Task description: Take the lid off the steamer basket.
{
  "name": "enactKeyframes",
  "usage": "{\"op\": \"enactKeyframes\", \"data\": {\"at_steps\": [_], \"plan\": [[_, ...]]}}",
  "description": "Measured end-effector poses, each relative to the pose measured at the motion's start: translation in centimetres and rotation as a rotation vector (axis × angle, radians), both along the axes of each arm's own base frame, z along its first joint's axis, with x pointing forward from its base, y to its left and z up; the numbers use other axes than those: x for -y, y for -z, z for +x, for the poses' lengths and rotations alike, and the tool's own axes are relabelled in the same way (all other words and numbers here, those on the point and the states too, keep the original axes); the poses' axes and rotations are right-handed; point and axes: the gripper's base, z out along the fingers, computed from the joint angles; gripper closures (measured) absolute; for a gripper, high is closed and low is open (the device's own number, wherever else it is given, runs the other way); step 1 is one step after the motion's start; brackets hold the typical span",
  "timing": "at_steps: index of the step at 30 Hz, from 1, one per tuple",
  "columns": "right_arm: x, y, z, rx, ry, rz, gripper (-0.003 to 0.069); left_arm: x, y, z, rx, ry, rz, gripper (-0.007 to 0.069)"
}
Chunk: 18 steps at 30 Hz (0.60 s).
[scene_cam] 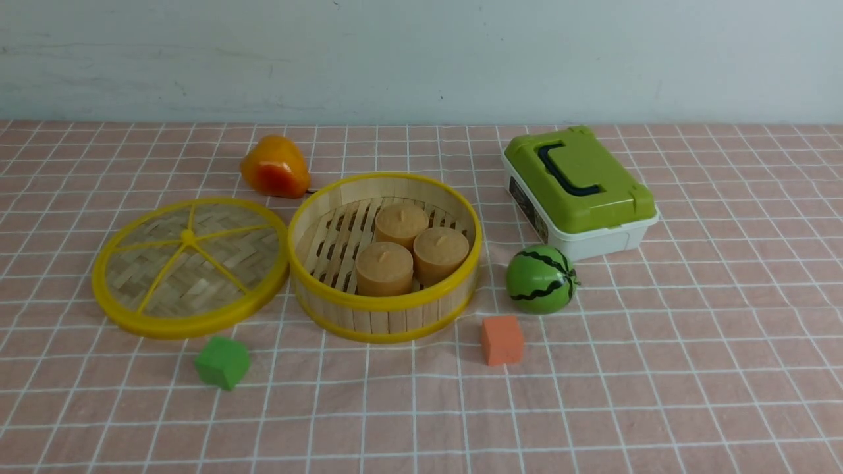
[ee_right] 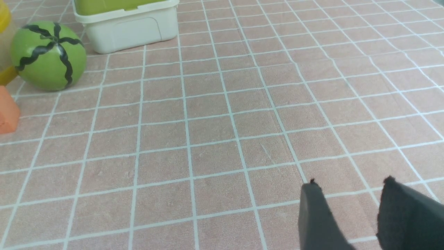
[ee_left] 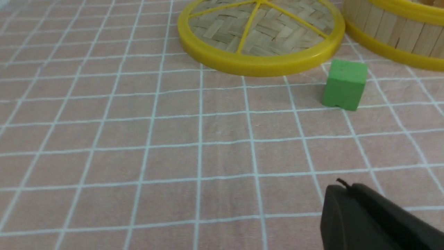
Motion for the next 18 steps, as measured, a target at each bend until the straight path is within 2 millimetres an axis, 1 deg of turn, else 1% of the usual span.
{"op": "enactKeyframes", "data": {"at_steps": [12, 18], "plan": [[0.0, 0.0, 0.0, 0.0, 0.0, 0.0, 0.0418, 0.47, 0.05, -0.04, -0.014, 0.008, -0.14, 0.0637], [0.0, 0.0, 0.0, 0.0, 0.0, 0.0, 0.0418, 0.5, 0.08, -0.05, -0.017, 0.008, -0.149, 0.0637]]}}
